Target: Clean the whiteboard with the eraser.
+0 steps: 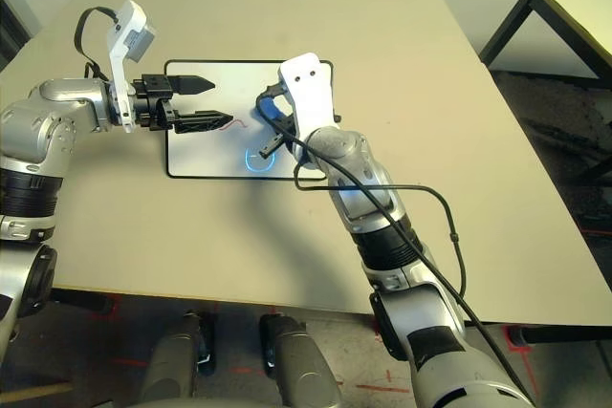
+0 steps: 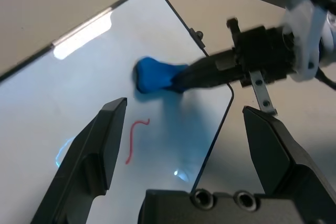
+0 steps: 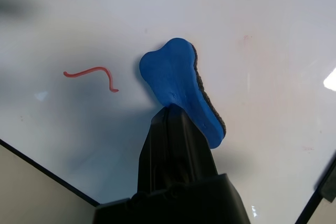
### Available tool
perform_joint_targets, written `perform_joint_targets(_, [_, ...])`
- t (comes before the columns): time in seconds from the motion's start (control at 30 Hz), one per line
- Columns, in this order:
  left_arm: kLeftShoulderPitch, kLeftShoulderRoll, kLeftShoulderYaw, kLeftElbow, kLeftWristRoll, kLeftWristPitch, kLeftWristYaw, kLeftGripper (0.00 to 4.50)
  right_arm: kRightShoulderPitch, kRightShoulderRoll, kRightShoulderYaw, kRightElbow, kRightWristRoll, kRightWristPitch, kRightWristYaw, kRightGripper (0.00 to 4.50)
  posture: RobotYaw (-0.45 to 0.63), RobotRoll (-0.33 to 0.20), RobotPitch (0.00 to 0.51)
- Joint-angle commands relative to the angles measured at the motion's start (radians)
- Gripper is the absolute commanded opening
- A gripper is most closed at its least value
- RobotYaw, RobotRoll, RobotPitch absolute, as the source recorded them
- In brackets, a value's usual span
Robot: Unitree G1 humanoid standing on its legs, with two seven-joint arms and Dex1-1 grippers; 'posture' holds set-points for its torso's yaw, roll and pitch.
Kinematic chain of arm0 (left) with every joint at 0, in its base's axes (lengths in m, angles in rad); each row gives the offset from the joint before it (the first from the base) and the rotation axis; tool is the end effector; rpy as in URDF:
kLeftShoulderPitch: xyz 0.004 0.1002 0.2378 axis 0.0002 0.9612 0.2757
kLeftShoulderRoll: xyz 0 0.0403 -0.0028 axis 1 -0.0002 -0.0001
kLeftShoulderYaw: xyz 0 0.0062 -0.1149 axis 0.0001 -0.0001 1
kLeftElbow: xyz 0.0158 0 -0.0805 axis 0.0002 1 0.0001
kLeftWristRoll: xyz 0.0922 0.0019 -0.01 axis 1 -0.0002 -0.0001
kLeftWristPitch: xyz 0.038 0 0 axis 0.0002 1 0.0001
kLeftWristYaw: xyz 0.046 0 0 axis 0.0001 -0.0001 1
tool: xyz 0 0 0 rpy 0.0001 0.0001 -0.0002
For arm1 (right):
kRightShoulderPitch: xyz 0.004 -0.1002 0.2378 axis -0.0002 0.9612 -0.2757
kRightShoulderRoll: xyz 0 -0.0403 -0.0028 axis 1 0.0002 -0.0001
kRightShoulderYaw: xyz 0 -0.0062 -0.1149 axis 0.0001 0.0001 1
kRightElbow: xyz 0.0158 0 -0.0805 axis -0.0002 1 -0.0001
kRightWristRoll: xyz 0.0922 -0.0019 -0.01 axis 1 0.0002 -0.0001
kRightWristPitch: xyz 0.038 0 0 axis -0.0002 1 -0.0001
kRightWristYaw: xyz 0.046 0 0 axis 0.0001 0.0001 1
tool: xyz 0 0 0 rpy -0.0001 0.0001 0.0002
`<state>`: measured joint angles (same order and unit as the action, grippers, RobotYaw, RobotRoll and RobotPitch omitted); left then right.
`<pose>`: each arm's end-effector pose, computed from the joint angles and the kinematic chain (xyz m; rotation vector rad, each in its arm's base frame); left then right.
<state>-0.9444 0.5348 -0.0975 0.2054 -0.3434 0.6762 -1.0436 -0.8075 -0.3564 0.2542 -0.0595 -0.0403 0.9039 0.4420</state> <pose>0.3263 0.1910 0.2386 0.2446 0.1018 -1.1217 0.3020 -0.1332 0.1984 -0.5243 0.1730 0.5101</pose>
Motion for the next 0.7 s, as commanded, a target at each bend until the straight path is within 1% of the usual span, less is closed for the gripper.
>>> perform_joint_targets(0.03, [-0.013, 0.002, -0.01, 0.012, 0.009, -0.005, -0.003, 4.5, -0.035, -0.009, -0.035, 0.053, -0.006, -0.014, -0.012, 0.01, -0.06, 0.0, 0.166])
perform_joint_targets(0.23, [-0.016, 0.002, -0.012, 0.021, 0.011, -0.009, -0.007, 4.5, -0.106, -0.009, -0.074, 0.08, -0.002, -0.03, -0.022, 0.01, -0.06, 0.0, 0.165])
perform_joint_targets(0.33, [-0.011, 0.003, -0.013, 0.017, 0.01, -0.008, -0.008, 4.5, -0.12, -0.006, -0.081, 0.077, 0.0, -0.032, -0.028, 0.01, -0.06, 0.0, 0.164])
perform_joint_targets(0.57, [0.002, 0.022, -0.014, 0.007, 0.015, -0.001, -0.01, 4.5, -0.101, 0.003, -0.073, 0.062, 0.005, -0.026, -0.025, 0.01, -0.05, 0.0, 0.162])
perform_joint_targets(0.7, [0.007, 0.065, -0.023, 0.021, 0.039, -0.011, -0.018, 4.5, -0.066, 0.041, -0.037, 0.014, 0.01, -0.001, -0.02, 0.01, -0.05, 0.0, 0.162])
